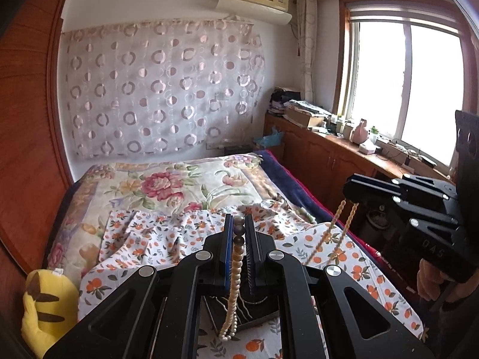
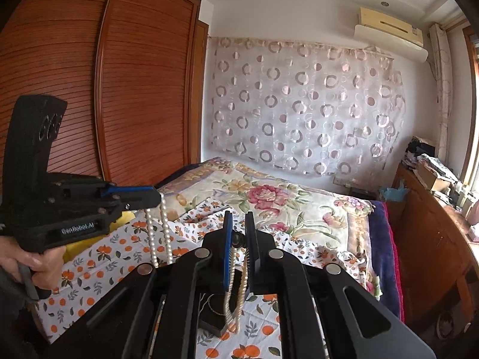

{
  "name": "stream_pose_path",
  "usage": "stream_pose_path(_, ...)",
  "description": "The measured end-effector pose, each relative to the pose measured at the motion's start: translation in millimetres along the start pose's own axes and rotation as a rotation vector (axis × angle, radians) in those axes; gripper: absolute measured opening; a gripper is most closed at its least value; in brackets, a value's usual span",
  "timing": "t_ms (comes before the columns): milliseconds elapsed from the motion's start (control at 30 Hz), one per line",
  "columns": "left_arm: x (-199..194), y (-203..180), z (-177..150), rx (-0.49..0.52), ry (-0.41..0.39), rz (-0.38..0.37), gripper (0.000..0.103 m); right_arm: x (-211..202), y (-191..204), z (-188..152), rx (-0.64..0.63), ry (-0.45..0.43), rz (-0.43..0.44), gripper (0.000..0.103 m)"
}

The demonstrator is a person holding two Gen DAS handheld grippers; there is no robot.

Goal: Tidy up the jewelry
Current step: 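Carry the pearl necklace over the black box and lower it inside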

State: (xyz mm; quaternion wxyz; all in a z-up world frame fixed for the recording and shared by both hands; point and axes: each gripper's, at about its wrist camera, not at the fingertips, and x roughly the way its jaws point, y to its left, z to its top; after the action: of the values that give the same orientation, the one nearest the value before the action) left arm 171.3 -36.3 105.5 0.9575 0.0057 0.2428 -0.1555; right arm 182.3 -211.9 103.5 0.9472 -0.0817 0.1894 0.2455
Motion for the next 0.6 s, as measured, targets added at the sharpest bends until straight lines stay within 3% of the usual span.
stream_pose_path(367,6.8,7.1,14.9,-0.020,-0.010,-0.004,0.007,12.6,-0.8,7.8,0.013,0.001,0.020,0.009)
stream_pose_path(600,15.0,15.9,10.4,-0.031,0.027,0.004,0.007,25.6,3.9,10.7,0.014,0.019,0.039,0.009)
